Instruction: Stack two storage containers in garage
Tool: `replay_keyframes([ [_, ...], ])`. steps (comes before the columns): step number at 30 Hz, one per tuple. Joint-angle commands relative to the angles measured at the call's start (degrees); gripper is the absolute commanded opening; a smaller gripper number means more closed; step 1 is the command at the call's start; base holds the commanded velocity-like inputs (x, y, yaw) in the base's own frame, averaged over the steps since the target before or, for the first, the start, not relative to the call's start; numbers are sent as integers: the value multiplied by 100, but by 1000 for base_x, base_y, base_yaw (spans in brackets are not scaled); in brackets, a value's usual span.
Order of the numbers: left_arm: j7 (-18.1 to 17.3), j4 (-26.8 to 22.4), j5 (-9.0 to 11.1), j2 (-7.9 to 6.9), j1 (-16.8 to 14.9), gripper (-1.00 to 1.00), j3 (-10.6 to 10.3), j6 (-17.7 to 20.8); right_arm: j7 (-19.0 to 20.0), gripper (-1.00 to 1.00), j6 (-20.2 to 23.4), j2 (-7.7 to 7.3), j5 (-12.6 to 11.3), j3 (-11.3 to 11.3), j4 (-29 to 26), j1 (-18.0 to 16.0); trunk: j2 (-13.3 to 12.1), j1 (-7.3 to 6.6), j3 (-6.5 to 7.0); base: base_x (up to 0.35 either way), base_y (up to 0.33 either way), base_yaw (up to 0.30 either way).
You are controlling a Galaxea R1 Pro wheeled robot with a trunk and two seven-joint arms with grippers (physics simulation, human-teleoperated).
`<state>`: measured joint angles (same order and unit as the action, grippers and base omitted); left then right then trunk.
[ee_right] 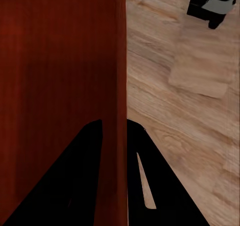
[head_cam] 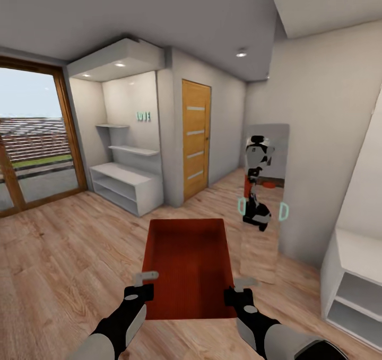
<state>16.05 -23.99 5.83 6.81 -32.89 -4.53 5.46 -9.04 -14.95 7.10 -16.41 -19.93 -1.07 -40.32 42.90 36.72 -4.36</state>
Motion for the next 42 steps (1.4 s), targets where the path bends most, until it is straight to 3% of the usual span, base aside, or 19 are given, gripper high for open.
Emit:
replay_keyframes([
  [1,73,-18,67,-277,-7,-100,49,34,-2,-100,10,2,77,201,-16,-2,8,5,-10,322,0,268],
  [22,73,-18,67,-277,-7,-100,49,34,-2,-100,10,2,77,202,-16,-2,8,5,-10,322,0,264],
  [42,73,-16,67,-268,-7,-100,49,34,-9,-100,10,6,77,202,-16,-2,8,5,-10,322,0,15],
])
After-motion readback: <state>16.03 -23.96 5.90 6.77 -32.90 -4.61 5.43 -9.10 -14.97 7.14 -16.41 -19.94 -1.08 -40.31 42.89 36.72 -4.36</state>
